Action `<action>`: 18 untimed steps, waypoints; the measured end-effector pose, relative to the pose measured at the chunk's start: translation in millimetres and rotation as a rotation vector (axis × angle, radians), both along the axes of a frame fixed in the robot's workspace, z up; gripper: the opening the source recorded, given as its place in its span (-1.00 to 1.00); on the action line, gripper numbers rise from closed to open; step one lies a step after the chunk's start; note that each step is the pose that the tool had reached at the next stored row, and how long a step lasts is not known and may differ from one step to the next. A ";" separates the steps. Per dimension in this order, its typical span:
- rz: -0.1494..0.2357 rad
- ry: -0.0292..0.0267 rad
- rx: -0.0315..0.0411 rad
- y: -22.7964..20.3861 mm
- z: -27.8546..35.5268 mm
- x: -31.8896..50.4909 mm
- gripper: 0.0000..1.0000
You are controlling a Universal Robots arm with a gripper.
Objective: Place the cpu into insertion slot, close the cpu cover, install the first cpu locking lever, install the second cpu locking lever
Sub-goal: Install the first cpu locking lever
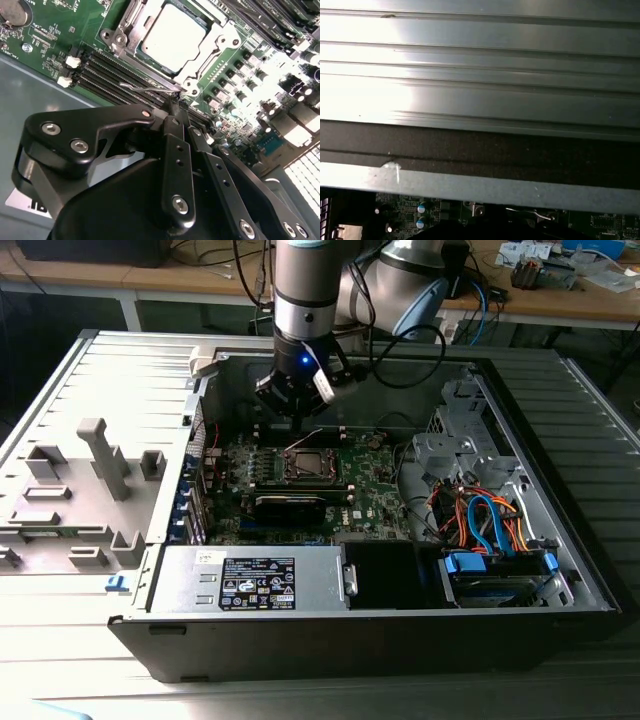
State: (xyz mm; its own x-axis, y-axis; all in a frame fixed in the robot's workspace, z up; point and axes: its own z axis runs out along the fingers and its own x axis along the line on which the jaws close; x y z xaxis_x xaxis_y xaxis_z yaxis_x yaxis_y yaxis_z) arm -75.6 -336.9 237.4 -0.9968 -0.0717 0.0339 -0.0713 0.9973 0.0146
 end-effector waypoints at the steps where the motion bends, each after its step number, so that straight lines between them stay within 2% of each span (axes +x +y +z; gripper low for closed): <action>1: 0.001 0.0000 -0.0005 0.0 -0.7 0.4 -0.79; 10: 0.017 -0.0001 -0.0016 0.2 -6.5 1.4 -0.79; 18: 0.022 -0.0001 -0.0019 2.9 -12.7 2.1 -0.79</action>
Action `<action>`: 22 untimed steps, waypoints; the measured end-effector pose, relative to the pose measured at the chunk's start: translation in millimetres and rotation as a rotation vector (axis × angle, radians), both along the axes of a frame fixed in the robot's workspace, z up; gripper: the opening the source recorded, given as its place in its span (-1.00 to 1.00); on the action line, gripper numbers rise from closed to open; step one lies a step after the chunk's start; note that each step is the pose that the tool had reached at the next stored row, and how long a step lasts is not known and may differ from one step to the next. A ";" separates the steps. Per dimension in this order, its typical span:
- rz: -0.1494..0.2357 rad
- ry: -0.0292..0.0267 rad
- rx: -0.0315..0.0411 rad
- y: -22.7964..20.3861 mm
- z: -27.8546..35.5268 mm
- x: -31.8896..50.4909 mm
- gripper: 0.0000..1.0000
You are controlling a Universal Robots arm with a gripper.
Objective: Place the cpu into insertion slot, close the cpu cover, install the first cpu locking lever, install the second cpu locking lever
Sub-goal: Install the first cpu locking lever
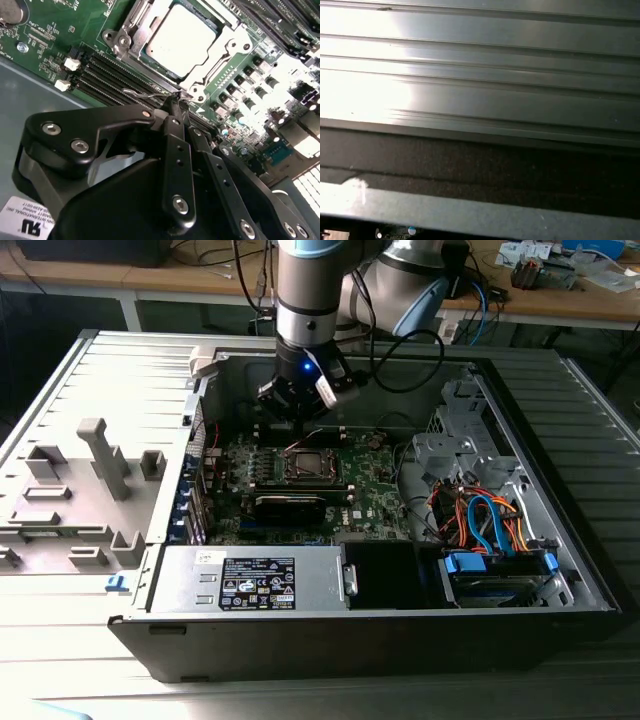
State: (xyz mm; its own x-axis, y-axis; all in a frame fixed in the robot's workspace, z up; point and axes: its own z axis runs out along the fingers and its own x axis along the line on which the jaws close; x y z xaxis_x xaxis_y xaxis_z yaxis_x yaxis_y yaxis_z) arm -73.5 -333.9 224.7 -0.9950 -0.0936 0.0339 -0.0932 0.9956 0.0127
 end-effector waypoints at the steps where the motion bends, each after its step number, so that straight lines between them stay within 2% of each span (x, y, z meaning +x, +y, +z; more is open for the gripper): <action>1: 0.000 0.0000 -0.0001 0.1 -1.2 0.0 -0.79; 7: 0.002 0.0002 -0.0015 0.1 -6.1 1.9 -0.79; 14: 0.002 0.0001 -0.0022 0.1 -11.4 9.6 -0.79; 22: 0.002 0.0001 -0.0022 0.1 -14.6 16.5 -0.79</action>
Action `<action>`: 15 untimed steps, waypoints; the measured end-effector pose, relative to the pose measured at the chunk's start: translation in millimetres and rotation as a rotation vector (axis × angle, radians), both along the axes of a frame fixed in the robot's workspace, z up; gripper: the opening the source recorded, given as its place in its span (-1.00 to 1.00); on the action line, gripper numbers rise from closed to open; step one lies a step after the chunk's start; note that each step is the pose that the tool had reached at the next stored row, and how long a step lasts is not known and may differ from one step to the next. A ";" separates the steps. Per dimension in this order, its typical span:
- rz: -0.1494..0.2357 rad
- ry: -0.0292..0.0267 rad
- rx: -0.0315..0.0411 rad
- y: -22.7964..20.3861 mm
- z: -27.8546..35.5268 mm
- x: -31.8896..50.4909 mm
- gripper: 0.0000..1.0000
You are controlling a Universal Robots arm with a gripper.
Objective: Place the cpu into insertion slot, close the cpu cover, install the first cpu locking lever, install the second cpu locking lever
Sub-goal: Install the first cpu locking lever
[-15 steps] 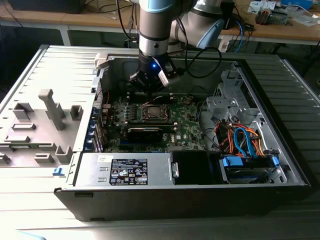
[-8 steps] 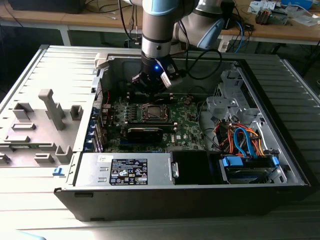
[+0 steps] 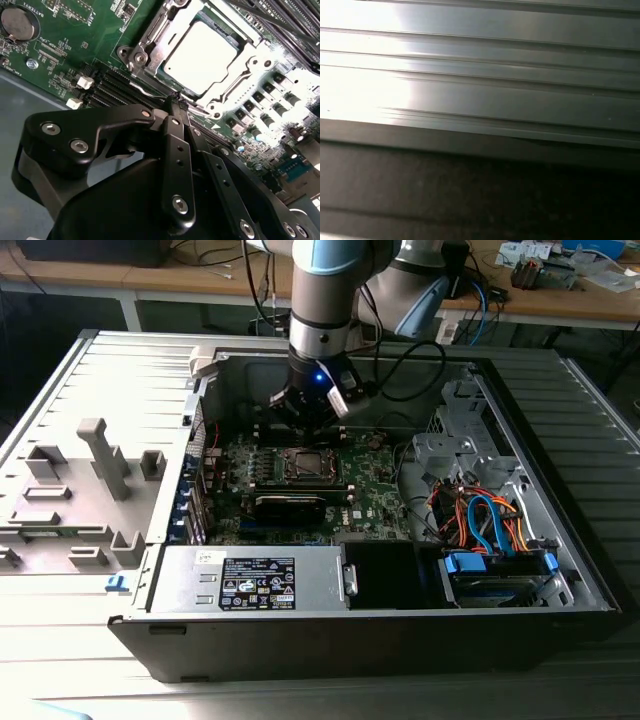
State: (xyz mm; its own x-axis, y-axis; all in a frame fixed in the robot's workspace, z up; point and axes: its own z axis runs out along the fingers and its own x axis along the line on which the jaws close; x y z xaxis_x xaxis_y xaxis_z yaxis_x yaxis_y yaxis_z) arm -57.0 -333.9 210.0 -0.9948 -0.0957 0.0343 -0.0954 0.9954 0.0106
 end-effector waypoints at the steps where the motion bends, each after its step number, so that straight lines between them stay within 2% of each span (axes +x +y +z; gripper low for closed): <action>1: 0.000 0.0000 0.0000 0.0 -0.2 0.2 -0.79; 15: 0.000 0.0001 -0.0001 0.0 -4.1 5.5 -0.79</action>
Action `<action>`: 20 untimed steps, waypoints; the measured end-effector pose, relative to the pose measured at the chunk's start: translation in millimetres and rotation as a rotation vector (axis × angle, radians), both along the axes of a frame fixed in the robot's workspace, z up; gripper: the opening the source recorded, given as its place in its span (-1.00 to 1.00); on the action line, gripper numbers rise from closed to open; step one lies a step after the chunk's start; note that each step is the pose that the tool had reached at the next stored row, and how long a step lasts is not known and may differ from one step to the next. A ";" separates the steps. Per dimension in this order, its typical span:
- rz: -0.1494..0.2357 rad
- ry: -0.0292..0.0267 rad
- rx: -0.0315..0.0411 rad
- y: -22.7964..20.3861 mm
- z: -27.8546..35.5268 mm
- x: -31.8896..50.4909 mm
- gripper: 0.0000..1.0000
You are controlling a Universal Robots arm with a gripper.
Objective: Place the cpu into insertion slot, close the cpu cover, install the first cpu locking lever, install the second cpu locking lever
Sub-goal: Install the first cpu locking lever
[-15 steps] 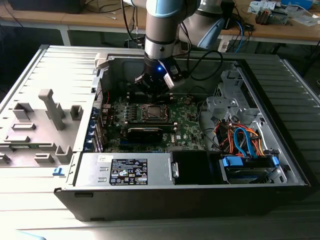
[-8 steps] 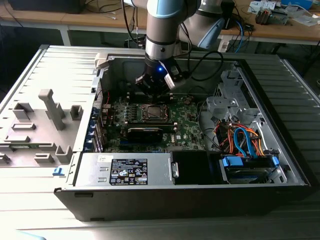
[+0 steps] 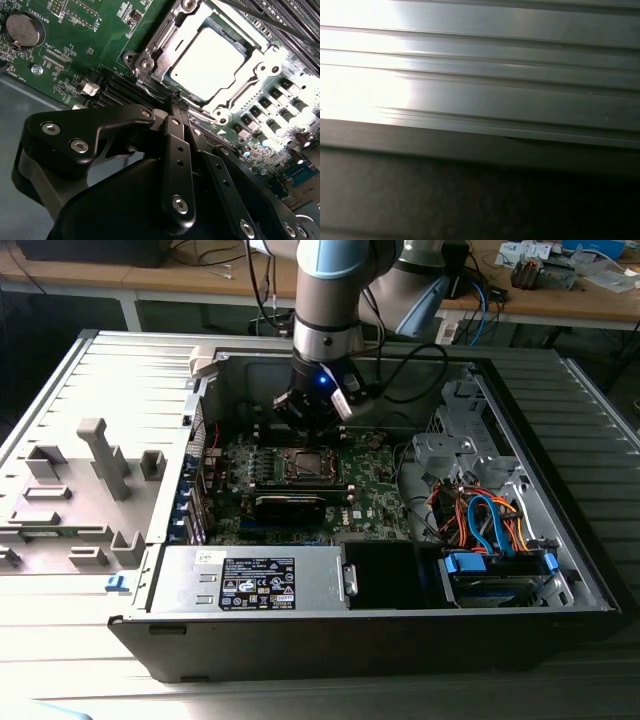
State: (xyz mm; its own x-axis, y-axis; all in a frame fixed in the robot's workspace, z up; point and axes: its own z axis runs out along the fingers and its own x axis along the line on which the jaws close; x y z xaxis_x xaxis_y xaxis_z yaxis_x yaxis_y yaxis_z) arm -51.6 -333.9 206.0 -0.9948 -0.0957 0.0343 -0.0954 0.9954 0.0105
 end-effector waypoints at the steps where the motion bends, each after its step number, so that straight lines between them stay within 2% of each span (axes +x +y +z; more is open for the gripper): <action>1: 0.000 0.0000 0.0000 0.0 -0.3 0.8 -0.79; 5: 0.000 -0.0001 0.0001 0.0 -0.9 1.8 -0.79; 12: 0.000 0.0000 0.0000 -2.6 -1.0 2.8 -0.79; 15: 0.000 0.0000 0.0000 -2.7 -1.1 7.6 -0.79; 20: 0.000 -0.0001 0.0000 -2.7 -1.1 10.1 -0.79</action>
